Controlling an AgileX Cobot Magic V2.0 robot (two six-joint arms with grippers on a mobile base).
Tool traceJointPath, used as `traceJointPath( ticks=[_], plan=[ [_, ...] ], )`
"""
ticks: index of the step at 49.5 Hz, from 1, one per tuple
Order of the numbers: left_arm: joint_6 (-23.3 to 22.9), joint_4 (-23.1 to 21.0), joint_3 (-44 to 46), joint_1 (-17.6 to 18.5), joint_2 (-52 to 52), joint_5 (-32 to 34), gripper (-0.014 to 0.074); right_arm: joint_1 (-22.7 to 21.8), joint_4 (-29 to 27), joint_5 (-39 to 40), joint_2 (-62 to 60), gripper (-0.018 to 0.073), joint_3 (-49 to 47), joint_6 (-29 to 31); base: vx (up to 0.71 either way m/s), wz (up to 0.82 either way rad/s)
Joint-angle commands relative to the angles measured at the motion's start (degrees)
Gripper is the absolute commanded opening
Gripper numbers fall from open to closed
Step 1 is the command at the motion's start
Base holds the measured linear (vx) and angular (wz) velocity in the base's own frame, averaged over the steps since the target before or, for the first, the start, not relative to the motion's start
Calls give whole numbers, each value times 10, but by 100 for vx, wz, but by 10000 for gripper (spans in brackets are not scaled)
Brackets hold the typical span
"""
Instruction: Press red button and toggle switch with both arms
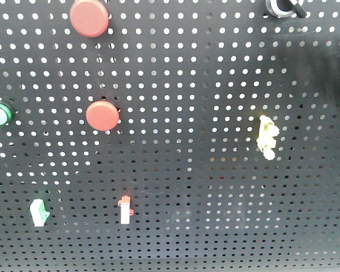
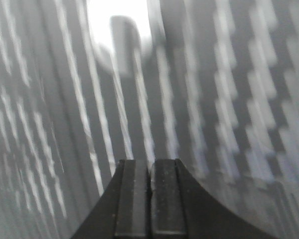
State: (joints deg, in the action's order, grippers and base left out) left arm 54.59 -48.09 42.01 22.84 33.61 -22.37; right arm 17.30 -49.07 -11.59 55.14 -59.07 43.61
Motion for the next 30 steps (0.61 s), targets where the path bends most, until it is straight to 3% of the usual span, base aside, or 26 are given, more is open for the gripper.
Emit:
traceJointPath(
  ticks=[1,11,19,30],
  plan=[
    [-24,-5,-37,1,-17,30,2,-4,33,40,-67,-3,51,10,0,0],
    [-89,-3,-184,1,-125,31,2,-4,105,35,-288,-3,229,9,0,0],
    [-135,65,-240,1,-216,4,2,-4,114,14,-446,-3,327,-9,0,0],
    [-137,79,-256,1,-199,119,2,-4,114,45,-471,-3,383,-34,0,0]
  ],
)
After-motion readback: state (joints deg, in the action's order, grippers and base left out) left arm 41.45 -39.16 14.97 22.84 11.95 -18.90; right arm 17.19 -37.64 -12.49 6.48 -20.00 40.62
